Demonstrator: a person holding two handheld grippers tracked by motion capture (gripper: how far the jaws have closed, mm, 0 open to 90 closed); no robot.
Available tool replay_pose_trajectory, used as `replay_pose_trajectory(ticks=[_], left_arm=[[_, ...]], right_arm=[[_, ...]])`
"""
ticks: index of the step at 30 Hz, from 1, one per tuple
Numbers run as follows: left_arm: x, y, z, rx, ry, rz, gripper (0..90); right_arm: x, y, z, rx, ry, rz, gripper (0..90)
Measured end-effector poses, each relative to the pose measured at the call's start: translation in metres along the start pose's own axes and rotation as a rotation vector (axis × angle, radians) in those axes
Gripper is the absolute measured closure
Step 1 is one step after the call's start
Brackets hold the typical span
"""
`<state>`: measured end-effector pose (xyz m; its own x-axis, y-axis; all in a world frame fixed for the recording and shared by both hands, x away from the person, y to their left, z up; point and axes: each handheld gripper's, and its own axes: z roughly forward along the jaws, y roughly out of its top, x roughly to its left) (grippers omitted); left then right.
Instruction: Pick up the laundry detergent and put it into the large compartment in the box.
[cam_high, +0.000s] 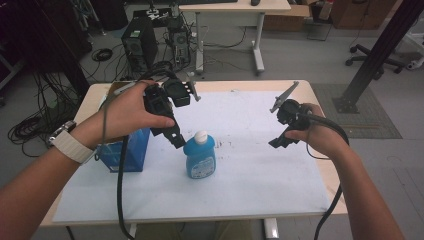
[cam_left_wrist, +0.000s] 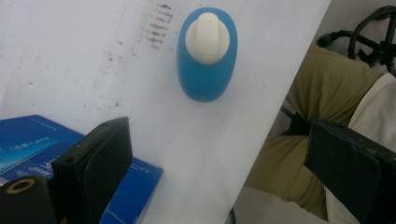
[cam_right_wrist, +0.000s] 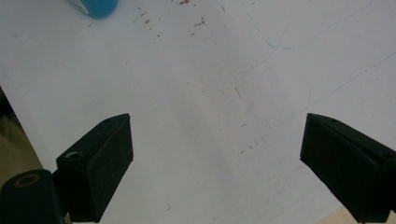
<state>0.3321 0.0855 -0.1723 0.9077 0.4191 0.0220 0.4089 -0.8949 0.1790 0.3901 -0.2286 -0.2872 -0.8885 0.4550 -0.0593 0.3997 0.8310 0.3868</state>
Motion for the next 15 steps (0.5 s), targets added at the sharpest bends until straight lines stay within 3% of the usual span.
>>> replay_pose_trajectory(ticks=[15], left_arm=[[-0.004, 0.016, 0.013, -0.019, -0.004, 0.007, 8.2]], right_arm=[[0.000, 0.000, 0.001, -0.003, 0.002, 0.000, 9.6]])
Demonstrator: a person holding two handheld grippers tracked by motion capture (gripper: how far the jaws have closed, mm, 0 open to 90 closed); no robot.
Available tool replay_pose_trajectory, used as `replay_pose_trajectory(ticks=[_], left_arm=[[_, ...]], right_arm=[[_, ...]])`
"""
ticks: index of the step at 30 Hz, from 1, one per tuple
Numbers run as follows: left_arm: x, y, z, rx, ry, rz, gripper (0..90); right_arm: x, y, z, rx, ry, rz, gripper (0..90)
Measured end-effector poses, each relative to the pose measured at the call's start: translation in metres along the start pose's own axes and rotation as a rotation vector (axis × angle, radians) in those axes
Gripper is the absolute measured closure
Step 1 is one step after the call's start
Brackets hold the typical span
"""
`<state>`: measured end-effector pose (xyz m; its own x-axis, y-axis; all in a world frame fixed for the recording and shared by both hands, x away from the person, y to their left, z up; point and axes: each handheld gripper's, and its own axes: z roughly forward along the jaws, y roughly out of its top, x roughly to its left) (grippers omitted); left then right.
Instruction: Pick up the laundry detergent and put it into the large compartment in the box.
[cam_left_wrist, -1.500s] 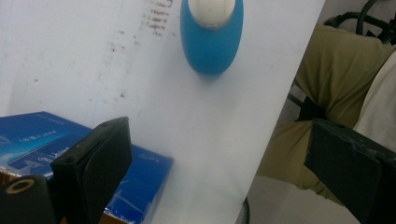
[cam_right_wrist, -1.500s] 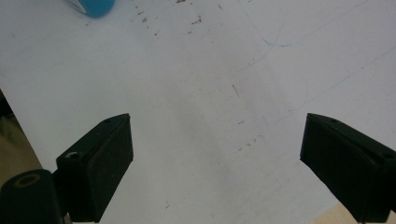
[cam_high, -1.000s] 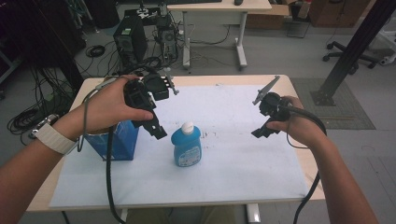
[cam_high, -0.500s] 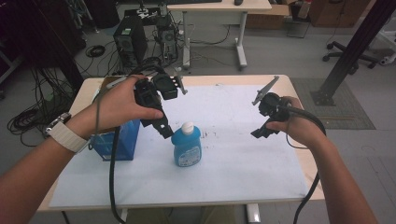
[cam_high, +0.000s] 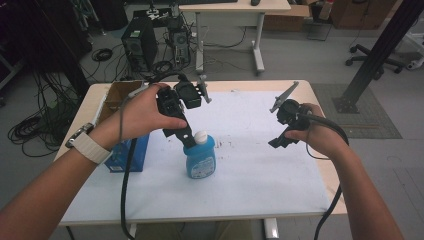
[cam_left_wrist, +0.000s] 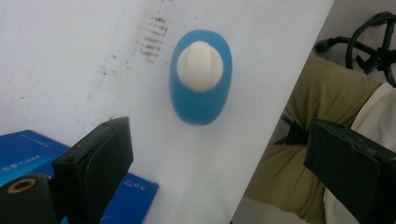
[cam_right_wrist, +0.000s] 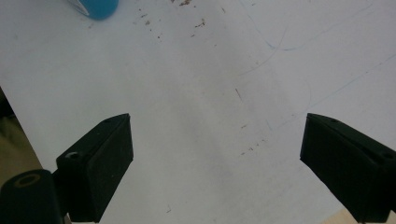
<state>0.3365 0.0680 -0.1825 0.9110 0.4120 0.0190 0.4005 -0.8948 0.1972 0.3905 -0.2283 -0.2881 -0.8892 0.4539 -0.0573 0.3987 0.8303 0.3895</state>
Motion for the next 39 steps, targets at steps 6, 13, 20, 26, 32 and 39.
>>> replay_pose_trajectory(ticks=[6, 13, 20, 26, 32, 39], left_arm=[[0.000, 0.005, 0.006, -0.004, 0.005, 0.006, 8.2], [0.002, 0.009, 0.011, -0.015, 0.002, 0.026, 8.2], [0.004, 0.012, 0.018, -0.024, 0.004, 0.032, 8.2], [0.005, 0.015, 0.025, -0.036, -0.006, 0.043, 8.2], [0.005, 0.017, 0.032, -0.033, -0.008, 0.051, 8.2], [0.006, 0.018, 0.044, -0.020, -0.015, 0.050, 8.2]], right_arm=[[0.000, 0.000, 0.001, 0.000, 0.003, 0.002, 9.6], [0.000, 0.000, 0.002, 0.000, 0.005, 0.002, 9.6], [0.000, 0.000, 0.003, 0.000, 0.006, 0.004, 9.6], [0.000, 0.001, 0.003, -0.002, 0.008, 0.001, 9.6], [0.000, 0.000, 0.003, -0.001, 0.007, 0.004, 9.6], [0.000, -0.001, 0.002, -0.001, 0.008, 0.005, 9.6]])
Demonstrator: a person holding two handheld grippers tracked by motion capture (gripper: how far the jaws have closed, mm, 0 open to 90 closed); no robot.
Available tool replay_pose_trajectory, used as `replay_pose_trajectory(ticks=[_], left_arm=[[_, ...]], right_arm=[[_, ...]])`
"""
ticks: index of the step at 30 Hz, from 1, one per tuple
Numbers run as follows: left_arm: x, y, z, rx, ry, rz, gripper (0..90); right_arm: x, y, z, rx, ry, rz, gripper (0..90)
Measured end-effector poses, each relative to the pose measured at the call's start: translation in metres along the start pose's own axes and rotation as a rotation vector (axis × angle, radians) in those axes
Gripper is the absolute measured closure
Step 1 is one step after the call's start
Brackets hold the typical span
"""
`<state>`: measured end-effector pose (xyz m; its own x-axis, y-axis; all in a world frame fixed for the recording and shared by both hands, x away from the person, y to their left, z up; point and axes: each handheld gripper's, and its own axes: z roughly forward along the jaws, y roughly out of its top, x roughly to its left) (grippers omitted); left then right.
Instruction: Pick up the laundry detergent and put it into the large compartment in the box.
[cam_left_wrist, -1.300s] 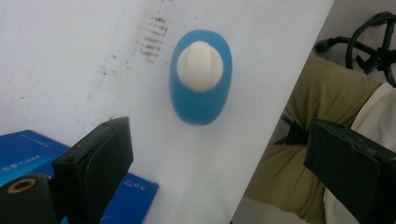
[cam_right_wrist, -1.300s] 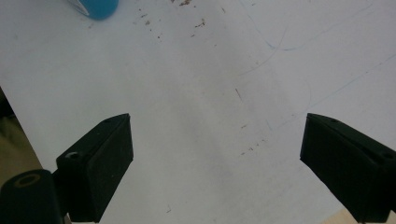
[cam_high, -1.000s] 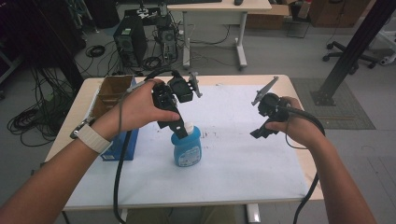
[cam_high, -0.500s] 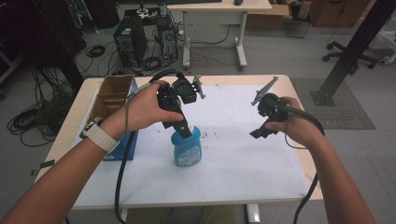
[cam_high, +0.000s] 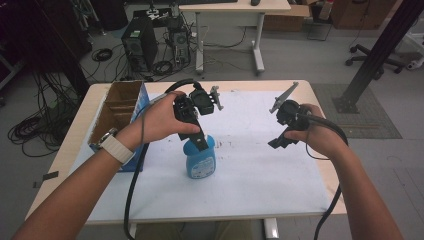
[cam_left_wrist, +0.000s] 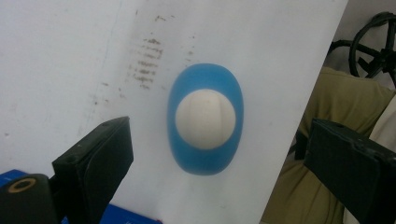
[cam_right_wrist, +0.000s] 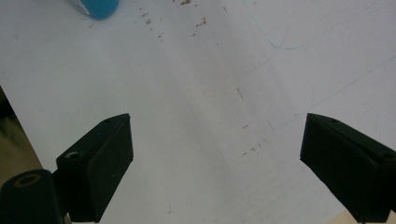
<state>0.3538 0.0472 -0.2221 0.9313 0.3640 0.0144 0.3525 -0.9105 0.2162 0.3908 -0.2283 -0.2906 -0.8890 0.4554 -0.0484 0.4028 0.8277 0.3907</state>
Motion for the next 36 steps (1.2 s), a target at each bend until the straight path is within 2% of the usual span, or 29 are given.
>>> replay_pose_trajectory(ticks=[17, 36], left_arm=[[0.002, 0.006, 0.024, 0.010, -0.019, 0.048, 8.8], [0.006, 0.006, 0.040, 0.033, -0.009, 0.075, 9.3]], right_arm=[[0.000, -0.001, 0.001, 0.001, 0.002, 0.000, 9.6], [-0.001, -0.003, 0.004, 0.007, 0.006, 0.005, 9.6]])
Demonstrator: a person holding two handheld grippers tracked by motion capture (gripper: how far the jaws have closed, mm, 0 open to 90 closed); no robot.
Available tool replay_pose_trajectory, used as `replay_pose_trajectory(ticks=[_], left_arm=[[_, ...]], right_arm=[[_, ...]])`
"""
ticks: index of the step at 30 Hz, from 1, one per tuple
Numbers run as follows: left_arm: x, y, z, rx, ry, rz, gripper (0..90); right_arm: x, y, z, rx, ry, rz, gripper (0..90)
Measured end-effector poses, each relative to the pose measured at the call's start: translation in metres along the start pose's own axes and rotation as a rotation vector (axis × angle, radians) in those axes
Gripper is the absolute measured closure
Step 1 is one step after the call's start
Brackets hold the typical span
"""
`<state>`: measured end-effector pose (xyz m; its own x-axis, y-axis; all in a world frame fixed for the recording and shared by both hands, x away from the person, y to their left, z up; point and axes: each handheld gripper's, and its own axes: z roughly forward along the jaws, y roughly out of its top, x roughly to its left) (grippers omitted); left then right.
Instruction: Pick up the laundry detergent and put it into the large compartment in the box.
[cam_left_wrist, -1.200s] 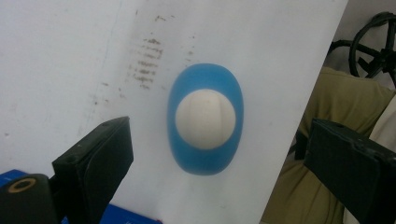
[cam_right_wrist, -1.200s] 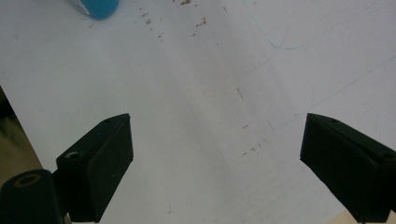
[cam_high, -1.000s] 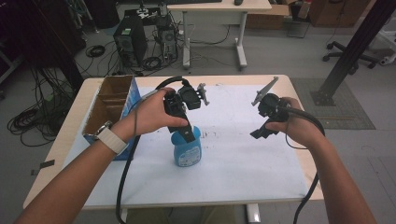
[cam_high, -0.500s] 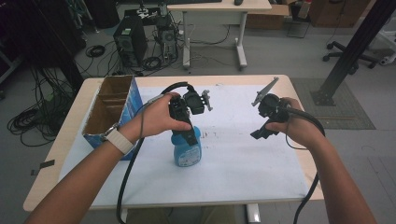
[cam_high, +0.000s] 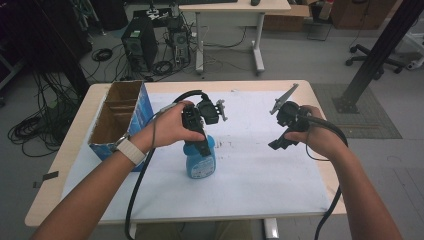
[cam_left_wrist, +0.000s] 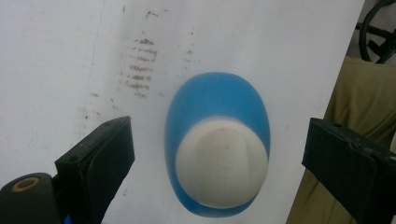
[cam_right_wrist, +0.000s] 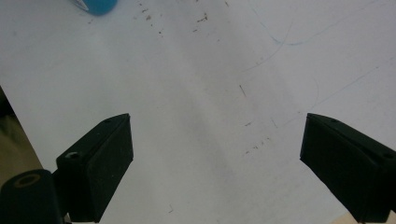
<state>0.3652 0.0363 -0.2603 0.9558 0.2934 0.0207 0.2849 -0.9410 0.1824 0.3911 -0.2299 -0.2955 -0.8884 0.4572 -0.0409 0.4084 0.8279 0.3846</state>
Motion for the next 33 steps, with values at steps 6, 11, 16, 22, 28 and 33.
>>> replay_pose_trajectory(ticks=[6, 11, 16, 22, 28, 33], left_arm=[[0.001, 0.000, 0.006, 0.010, 0.003, -0.003, 9.6], [0.002, 0.000, 0.011, 0.013, 0.006, -0.004, 9.8], [0.003, 0.000, 0.015, 0.022, 0.005, -0.004, 10.9], [0.005, 0.000, 0.018, 0.018, -0.005, -0.011, 15.0], [0.007, -0.001, 0.020, 0.015, -0.009, -0.017, 18.6], [0.007, -0.001, 0.021, 0.015, -0.013, -0.008, 22.4]], right_arm=[[0.000, 0.000, 0.001, 0.001, 0.002, 0.000, 9.6], [0.000, 0.000, 0.002, 0.001, 0.004, 0.002, 9.6], [-0.001, -0.001, 0.002, 0.000, 0.005, 0.001, 9.6], [-0.001, -0.002, 0.002, -0.002, 0.006, 0.004, 9.6], [-0.001, -0.003, 0.002, -0.003, 0.003, 0.008, 9.6], [-0.001, -0.003, 0.003, -0.003, 0.006, 0.008, 9.6]])
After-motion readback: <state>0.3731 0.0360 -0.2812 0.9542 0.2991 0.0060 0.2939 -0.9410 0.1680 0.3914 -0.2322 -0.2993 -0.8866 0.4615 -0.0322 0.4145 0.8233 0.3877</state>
